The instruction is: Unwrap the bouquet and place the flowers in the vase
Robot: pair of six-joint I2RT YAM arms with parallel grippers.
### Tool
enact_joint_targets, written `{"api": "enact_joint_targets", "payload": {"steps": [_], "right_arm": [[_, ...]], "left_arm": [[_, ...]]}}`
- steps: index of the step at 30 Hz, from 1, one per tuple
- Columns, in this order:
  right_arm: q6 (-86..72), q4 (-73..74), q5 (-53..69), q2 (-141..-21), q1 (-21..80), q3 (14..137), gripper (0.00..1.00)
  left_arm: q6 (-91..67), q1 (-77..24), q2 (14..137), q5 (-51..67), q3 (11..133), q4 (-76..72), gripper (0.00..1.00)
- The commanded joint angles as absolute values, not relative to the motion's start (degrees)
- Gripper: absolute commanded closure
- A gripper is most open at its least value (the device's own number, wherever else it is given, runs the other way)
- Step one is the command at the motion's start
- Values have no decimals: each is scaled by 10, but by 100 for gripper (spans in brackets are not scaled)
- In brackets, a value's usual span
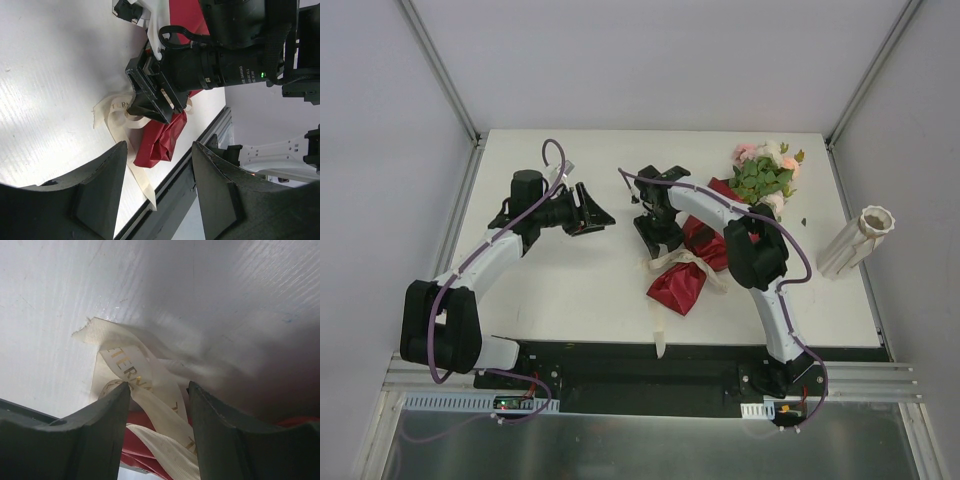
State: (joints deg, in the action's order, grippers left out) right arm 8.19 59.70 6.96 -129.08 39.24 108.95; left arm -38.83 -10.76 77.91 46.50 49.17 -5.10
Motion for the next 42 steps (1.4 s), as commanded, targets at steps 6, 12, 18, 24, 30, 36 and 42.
{"api": "enact_joint_targets", "payload": {"steps": [6, 12, 18, 24, 30, 36, 42], "right_arm": [[94, 585, 86, -1288, 396, 1080, 49], [85, 559, 93, -1296, 397, 1096, 68], [80, 512, 88, -1239, 407, 1093, 99], [51, 431, 89, -1137, 413, 1027, 99], [26, 381, 117, -1093, 414, 978, 99], [21, 330, 133, -1061, 416, 909, 99], [9, 294, 142, -1046, 419, 868, 99]], "left_arm": [[-396, -105, 784, 484, 486, -84, 46], [-400, -105, 788, 486, 483, -90, 46], [-406, -115, 812, 508, 489, -98, 46], [-411, -136, 845, 535, 496, -106, 45], [-413, -162, 874, 553, 503, -111, 47], [-414, -161, 888, 596, 524, -110, 36], [-436, -149, 887, 592, 563, -66, 39]]}}
